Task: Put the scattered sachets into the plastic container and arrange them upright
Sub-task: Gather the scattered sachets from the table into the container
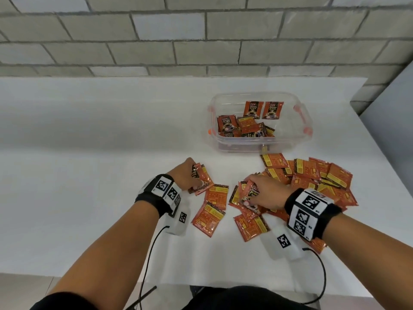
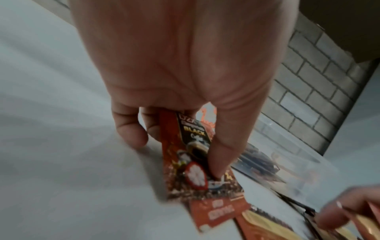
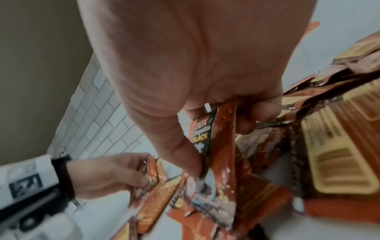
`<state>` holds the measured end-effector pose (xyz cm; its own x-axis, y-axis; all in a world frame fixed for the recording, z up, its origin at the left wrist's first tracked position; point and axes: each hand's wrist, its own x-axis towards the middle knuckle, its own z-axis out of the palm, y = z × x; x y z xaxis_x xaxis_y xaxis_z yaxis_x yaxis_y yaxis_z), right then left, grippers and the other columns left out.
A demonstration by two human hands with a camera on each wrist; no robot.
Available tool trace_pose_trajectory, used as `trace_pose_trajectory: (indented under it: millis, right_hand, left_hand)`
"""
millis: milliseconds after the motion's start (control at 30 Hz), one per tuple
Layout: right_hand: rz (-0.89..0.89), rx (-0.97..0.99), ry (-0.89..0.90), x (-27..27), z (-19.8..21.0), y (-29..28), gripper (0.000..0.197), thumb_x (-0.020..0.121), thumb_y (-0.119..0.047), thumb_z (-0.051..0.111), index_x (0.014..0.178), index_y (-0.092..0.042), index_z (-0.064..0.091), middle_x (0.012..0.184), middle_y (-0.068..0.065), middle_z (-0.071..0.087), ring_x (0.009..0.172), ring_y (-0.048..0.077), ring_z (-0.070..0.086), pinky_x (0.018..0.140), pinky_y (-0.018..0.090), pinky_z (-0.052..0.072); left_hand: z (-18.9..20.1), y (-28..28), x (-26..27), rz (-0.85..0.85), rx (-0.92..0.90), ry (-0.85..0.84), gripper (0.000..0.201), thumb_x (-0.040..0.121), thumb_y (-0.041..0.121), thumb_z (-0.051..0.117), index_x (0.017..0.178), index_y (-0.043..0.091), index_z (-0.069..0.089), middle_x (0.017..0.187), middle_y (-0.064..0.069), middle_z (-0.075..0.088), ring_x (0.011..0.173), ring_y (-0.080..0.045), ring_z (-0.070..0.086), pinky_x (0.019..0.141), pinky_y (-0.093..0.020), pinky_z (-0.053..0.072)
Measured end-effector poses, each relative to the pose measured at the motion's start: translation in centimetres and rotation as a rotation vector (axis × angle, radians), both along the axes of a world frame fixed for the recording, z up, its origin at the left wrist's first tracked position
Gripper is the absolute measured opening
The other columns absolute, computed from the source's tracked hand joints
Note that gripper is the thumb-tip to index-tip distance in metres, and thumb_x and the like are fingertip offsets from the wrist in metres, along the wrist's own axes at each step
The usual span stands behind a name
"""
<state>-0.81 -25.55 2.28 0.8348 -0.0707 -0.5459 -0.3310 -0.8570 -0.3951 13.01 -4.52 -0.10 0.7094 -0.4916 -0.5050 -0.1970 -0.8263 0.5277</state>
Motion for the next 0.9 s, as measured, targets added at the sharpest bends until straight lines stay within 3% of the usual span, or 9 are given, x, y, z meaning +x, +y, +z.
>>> trace_pose_trajectory:
  millis: [67,133,267,400,500,633,800,900]
  right_hand:
    - [0.031,-0.04,-0.009,0.0,-0.3,0.2,0.063,0.086,-0.027,0.066,0.14,-0.017,0.037,0.132,0.006,0.047,0.117,0.02,0.047,0.093,0.029,0.042]
    - [0.047,-0.072,-0.011,0.1,-0.6,0.4,0.063,0.086,-0.029,0.066,0.14,-0.018,0.036,0.131,0.007,0.045,0.117,0.022,0.046,0.094,0.03,0.041]
    - [0.058,-0.107,-0.011,0.1,-0.9,0.5,0.065,0.085,-0.03,0.066,0.14,-0.018,0.035,0.13,0.008,0.041,0.121,0.024,0.039,0.095,0.033,0.038]
    - [0.078,-0.15,-0.014,0.0,-1.0,1.0,0.06,0.082,-0.032,0.067,0.134,-0.018,0.041,0.127,0.008,0.041,0.123,0.026,0.036,0.098,0.036,0.039]
    - [0.162,-0.245,-0.025,0.0,-0.8,1.8,0.053,0.08,-0.037,0.066,0.124,-0.017,0.045,0.122,0.008,0.043,0.119,0.026,0.036,0.096,0.042,0.042]
    - [0.185,-0.295,-0.067,0.1,-0.7,2.6,0.055,0.079,-0.038,0.066,0.123,-0.015,0.042,0.122,0.008,0.041,0.118,0.026,0.036,0.092,0.044,0.041]
    - [0.162,-0.208,-0.174,0.3,-0.5,2.4,0.039,0.08,-0.027,0.066,0.111,-0.02,0.045,0.104,0.001,0.055,0.103,0.022,0.051,0.089,0.039,0.036]
    - [0.075,-0.038,-0.181,0.3,0.6,1.5,0.038,0.083,-0.024,0.068,0.114,-0.022,0.045,0.093,-0.002,0.061,0.083,0.018,0.058,0.072,0.031,0.044]
  left_hand:
    - [0.4,0.0,0.0,0.032,-0.087,0.019,0.052,0.083,0.018,0.071,0.122,0.017,0.037,0.09,-0.001,0.062,0.079,-0.016,0.058,0.068,-0.025,0.047]
    - [0.8,-0.3,-0.3,-0.007,-0.141,0.059,0.061,0.082,0.019,0.073,0.13,0.023,0.037,0.104,-0.005,0.064,0.089,-0.018,0.061,0.079,-0.028,0.049]
    - [0.6,-1.8,-2.0,-0.249,-0.025,0.104,0.07,0.081,0.024,0.074,0.141,0.026,0.038,0.123,0.0,0.058,0.108,-0.018,0.056,0.093,-0.029,0.045]
    - [0.0,-3.3,-3.6,-0.4,0.113,-0.065,0.06,0.08,0.029,0.075,0.134,0.02,0.048,0.121,-0.007,0.058,0.112,-0.026,0.053,0.089,-0.028,0.041]
    - [-0.2,-4.1,-4.4,-0.426,0.177,-0.231,0.052,0.08,0.03,0.073,0.125,0.016,0.051,0.118,-0.013,0.05,0.115,-0.03,0.043,0.09,-0.039,0.044]
    - [-0.3,-4.5,-4.5,-0.409,0.191,-0.312,0.05,0.08,0.031,0.073,0.121,0.012,0.051,0.122,-0.011,0.042,0.118,-0.029,0.034,0.094,-0.042,0.042]
    - [0.1,-3.6,-3.7,-0.238,-0.011,-0.157,0.038,0.081,0.026,0.075,0.107,0.016,0.048,0.105,-0.005,0.061,0.095,-0.023,0.058,0.08,-0.034,0.048]
    - [1.2,-2.4,-3.1,-0.095,-0.148,-0.126,0.039,0.08,0.026,0.076,0.105,0.019,0.046,0.1,-0.001,0.061,0.089,-0.019,0.058,0.077,-0.029,0.045]
